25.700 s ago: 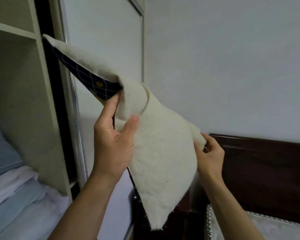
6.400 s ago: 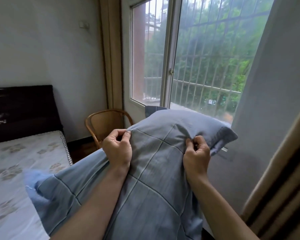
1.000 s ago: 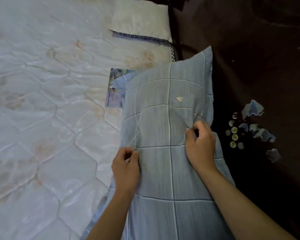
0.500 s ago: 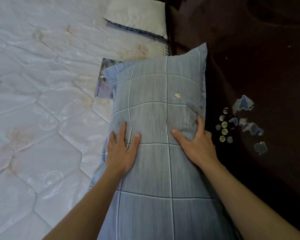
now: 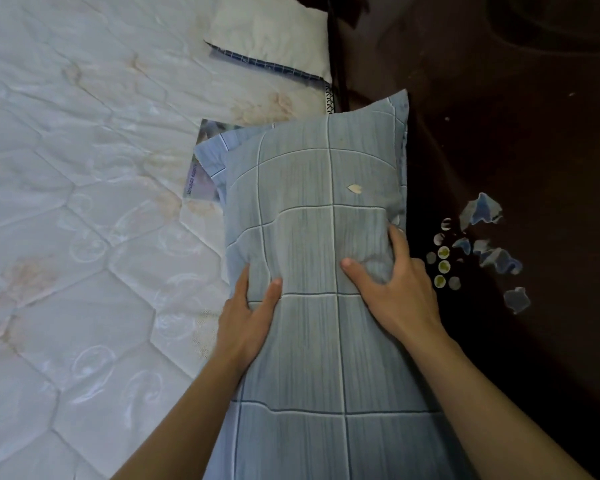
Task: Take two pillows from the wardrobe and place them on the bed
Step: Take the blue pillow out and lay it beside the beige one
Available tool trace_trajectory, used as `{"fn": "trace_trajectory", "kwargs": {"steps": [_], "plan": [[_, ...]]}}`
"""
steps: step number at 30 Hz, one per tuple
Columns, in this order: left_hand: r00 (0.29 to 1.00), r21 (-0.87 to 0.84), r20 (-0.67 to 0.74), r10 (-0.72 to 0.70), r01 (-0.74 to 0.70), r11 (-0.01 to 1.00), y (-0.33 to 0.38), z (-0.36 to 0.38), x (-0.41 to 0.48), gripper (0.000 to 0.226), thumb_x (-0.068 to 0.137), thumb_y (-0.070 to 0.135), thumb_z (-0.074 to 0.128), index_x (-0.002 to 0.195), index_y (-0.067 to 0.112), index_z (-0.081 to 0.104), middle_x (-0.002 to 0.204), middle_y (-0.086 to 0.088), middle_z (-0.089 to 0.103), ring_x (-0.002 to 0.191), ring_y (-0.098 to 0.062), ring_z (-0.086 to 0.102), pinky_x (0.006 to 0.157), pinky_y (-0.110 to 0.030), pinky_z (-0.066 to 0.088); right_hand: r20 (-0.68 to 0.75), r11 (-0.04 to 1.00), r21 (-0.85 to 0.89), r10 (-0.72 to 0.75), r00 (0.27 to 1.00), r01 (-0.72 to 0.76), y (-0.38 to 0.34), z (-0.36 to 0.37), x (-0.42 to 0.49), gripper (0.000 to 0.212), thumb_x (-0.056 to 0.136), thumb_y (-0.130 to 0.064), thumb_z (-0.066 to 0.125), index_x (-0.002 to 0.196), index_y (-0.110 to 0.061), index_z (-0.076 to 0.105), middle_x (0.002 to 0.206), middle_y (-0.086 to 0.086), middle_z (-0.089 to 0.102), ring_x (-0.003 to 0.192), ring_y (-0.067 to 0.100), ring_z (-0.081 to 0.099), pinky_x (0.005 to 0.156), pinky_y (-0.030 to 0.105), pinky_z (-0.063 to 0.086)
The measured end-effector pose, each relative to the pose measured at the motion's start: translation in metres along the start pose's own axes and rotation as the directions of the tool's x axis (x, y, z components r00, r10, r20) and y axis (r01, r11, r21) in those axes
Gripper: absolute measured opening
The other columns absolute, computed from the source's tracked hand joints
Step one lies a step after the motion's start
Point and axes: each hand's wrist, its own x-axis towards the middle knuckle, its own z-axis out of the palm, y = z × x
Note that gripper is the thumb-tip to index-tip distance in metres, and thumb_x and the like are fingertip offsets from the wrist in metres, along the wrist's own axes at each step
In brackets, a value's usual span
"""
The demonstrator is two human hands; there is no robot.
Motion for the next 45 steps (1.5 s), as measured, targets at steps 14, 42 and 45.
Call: {"fn": "trace_trajectory", "kwargs": {"steps": [14, 42, 45], "plan": [[0.997, -0.051, -0.080, 0.021, -0.026, 0.998, -0.008, -0.019, 0.003, 0.097, 0.065, 0.095, 0.031, 0.149, 0.049, 0.019, 0.159, 0.007, 0.029, 0.144, -0.022, 0.030, 0.117, -0.046, 0.024, -0.104, 0.981, -0.119, -0.164, 0.981, 0.151, -0.026, -0.013, 0.011, 0.099, 0.070, -0.086, 0.046, 0.151, -0.038, 0.016, 0.157, 0.009, 0.023, 0.144, 0.032, 0.024, 0.113, 0.059, 0.028], [0.968, 0.017, 0.088, -0.237, 0.236, 0.972, -0.056, -0.020, -0.037, 0.063, 0.091, 0.068, 0.028, 0.148, 0.041, 0.031, 0.147, 0.005, 0.050, 0.133, -0.023, 0.048, 0.104, -0.033, 0.032, 0.008, 0.928, -0.365, -0.084, 0.996, 0.082, -0.064, 0.028, 0.090, 0.105, 0.063, -0.096, 0.034, 0.151, -0.047, 0.005, 0.165, 0.015, -0.007, 0.151, 0.041, -0.002, 0.116, 0.066, 0.009], [0.974, 0.010, 0.092, -0.209, 0.209, 0.978, -0.060, -0.020, -0.039, 0.067, 0.089, 0.071, 0.028, 0.148, 0.039, 0.031, 0.148, 0.003, 0.050, 0.134, -0.024, 0.047, 0.108, -0.036, 0.032, -0.001, 0.897, -0.424, -0.135, 0.991, 0.122, -0.067, 0.031, 0.072, 0.098, 0.071, -0.091, 0.033, 0.152, -0.044, 0.006, 0.165, 0.015, -0.007, 0.151, 0.042, -0.005, 0.116, 0.066, 0.005]]}}
